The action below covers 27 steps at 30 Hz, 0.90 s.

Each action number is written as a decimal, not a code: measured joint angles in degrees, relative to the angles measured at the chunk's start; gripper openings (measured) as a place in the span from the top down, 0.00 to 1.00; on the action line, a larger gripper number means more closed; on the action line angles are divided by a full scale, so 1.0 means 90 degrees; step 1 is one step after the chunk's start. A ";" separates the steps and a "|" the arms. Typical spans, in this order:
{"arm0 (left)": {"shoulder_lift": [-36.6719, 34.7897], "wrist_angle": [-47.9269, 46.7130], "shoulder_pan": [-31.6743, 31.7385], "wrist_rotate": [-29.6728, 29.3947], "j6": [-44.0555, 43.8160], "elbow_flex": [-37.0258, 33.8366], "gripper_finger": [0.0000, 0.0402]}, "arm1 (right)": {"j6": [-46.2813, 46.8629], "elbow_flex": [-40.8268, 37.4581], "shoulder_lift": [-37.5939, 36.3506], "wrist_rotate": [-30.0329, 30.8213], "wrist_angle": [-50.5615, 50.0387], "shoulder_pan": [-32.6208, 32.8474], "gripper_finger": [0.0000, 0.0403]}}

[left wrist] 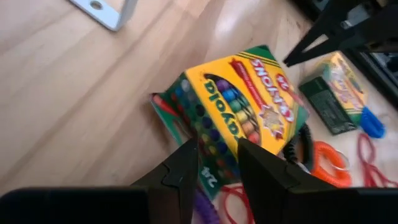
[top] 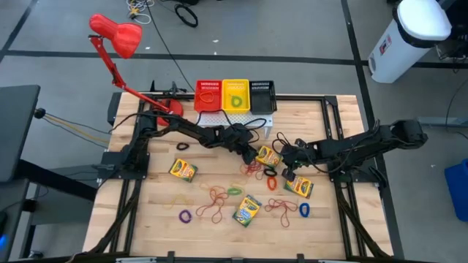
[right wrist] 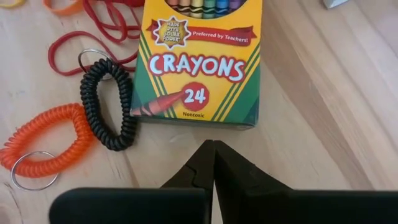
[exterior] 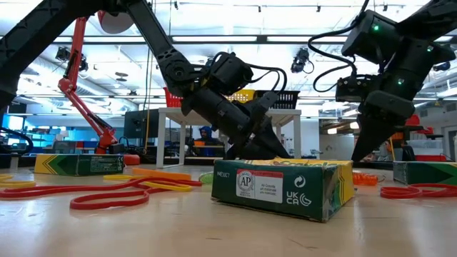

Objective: Pick & Place Office Desk Supplies
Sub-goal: Put the yellow crayon box into the black bin on the shelf

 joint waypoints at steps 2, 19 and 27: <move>-0.0009 0.0007 0.0000 -0.0008 0.0031 0.0000 0.70 | -0.0035 0.0000 -0.0001 0.0000 -0.0001 0.0000 0.97; -0.0084 -0.0064 -0.0114 -0.0368 0.0123 0.0014 0.70 | -0.0140 0.0000 -0.0003 0.0002 0.0172 0.0000 0.96; -0.0094 -0.0388 -0.0189 -0.0677 0.0066 0.0022 0.70 | -0.0140 0.0000 -0.0003 0.0000 0.0167 0.0000 0.96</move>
